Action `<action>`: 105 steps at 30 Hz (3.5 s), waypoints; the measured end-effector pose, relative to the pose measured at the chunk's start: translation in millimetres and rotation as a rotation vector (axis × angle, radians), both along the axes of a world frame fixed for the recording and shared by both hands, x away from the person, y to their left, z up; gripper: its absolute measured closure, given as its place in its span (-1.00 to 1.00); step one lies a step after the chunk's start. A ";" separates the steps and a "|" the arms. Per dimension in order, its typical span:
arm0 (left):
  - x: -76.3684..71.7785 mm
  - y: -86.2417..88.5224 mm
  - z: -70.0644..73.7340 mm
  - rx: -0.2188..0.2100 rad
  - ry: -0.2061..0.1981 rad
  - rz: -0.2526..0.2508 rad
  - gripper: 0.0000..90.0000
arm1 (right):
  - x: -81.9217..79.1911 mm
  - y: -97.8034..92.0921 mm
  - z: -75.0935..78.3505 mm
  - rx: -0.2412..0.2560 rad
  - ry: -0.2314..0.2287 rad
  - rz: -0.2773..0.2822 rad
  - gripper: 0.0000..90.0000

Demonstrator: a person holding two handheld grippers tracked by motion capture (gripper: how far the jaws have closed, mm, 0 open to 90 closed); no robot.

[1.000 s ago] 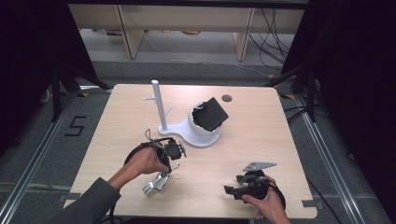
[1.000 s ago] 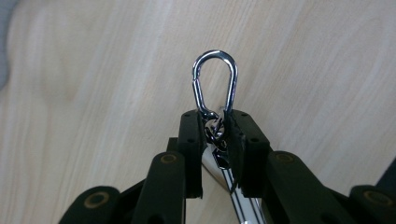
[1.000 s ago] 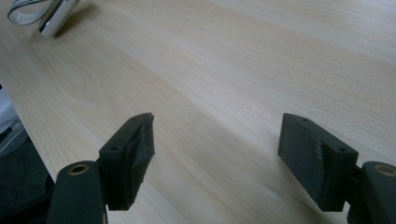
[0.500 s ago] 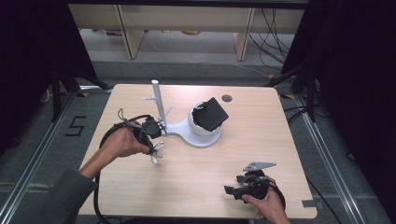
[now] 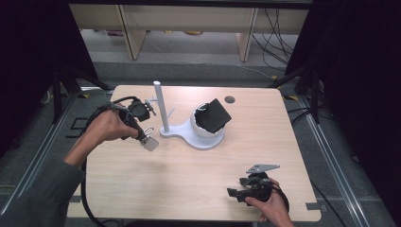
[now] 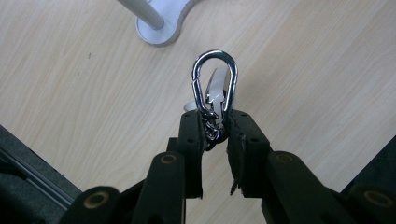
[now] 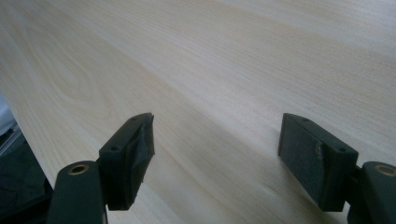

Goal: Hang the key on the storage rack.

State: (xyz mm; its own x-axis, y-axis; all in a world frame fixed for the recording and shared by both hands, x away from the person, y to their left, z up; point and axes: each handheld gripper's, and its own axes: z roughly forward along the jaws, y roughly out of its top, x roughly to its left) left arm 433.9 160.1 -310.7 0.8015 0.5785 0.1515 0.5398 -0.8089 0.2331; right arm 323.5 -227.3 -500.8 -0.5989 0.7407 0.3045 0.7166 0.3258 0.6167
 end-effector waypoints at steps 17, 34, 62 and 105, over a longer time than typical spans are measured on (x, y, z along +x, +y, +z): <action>30.9 23.3 24.5 -0.043 -0.018 0.087 0.67 | -0.4 0.5 0.0 0.000 0.016 -0.013 -0.38; 53.5 29.3 38.9 -0.048 -0.031 0.148 0.67 | 0.3 0.8 -0.9 -0.008 0.003 0.002 -0.38; 78.0 6.8 26.2 -0.031 -0.027 0.156 0.67 | -1.2 3.1 -0.7 -0.001 0.030 0.012 -0.38; 55.7 23.6 8.9 -0.134 -0.089 0.175 -0.01 | -1.4 1.7 2.1 -0.002 0.009 0.007 -0.39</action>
